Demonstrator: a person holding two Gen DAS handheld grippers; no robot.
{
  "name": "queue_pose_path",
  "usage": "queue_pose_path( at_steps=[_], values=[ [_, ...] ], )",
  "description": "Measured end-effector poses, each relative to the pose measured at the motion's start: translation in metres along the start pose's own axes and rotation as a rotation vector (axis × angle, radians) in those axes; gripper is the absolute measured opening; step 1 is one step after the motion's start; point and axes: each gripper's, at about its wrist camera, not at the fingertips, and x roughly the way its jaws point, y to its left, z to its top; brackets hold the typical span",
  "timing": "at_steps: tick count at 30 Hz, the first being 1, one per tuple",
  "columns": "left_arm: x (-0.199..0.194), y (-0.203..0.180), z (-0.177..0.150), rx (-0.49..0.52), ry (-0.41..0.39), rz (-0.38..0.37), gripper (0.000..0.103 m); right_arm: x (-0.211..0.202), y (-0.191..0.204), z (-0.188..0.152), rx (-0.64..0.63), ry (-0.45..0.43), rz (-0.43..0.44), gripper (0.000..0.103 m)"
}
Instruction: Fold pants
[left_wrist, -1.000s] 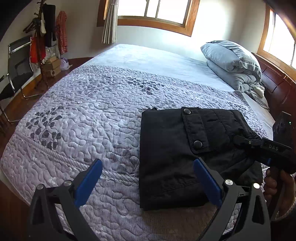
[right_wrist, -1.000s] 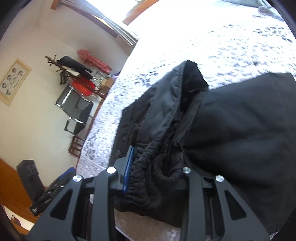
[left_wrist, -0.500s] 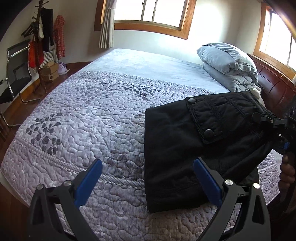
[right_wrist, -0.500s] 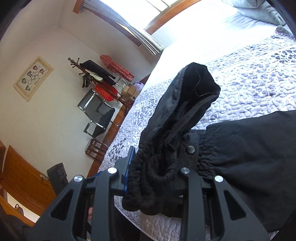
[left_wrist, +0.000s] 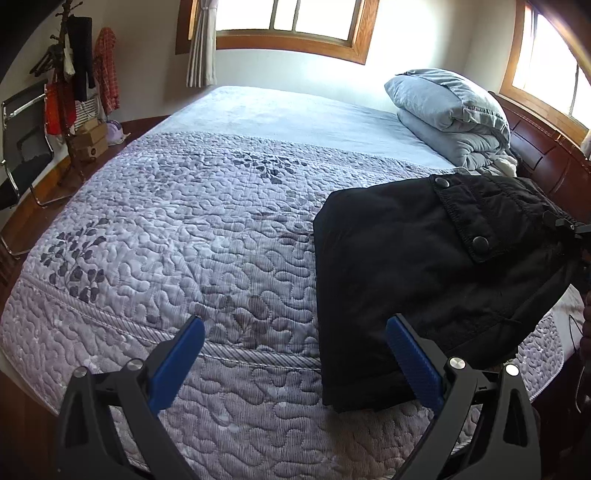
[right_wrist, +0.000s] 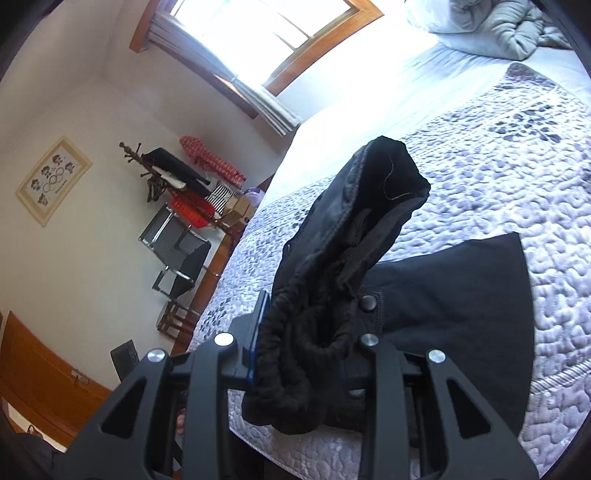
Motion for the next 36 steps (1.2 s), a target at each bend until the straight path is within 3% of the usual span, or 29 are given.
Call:
queue_pose_path(
  at_steps=[8,17,21,23,24,25,28,31,34,36],
  values=[
    [0.006,-0.012,-0.002,0.033,0.022,0.004,0.099,-0.007,-0.033,-0.006,0.049,0.006,-0.044,0.029],
    [0.012,-0.023,-0.003,0.054,0.043,0.004,0.099,0.006,-0.092,-0.036,0.207,0.029,-0.044,0.029],
    [0.014,-0.028,-0.004,0.063,0.051,0.001,0.099,0.013,-0.099,-0.048,0.209,0.05,-0.078,0.03],
    [0.016,-0.03,-0.004,0.07,0.054,0.002,0.099,0.02,-0.096,-0.051,0.155,0.083,-0.175,0.036],
    [0.016,-0.031,-0.004,0.074,0.056,0.004,0.099,0.021,-0.098,-0.052,0.139,0.097,-0.221,0.045],
    [0.017,-0.031,-0.004,0.079,0.059,0.006,0.099,0.022,-0.1,-0.055,0.128,0.107,-0.24,0.047],
    [0.021,-0.029,-0.005,0.082,0.072,0.016,0.099,0.015,-0.105,-0.056,0.146,0.123,-0.266,0.067],
    [0.023,-0.023,-0.006,0.064,0.083,0.023,0.099,-0.006,-0.113,-0.058,0.173,0.092,-0.273,0.077],
    [0.023,-0.019,-0.005,0.05,0.081,0.027,0.099,-0.018,-0.118,-0.055,0.191,0.085,-0.234,0.073],
    [0.024,-0.019,-0.005,0.047,0.086,0.026,0.099,-0.015,-0.124,-0.055,0.205,0.113,-0.219,0.058]
  ],
)
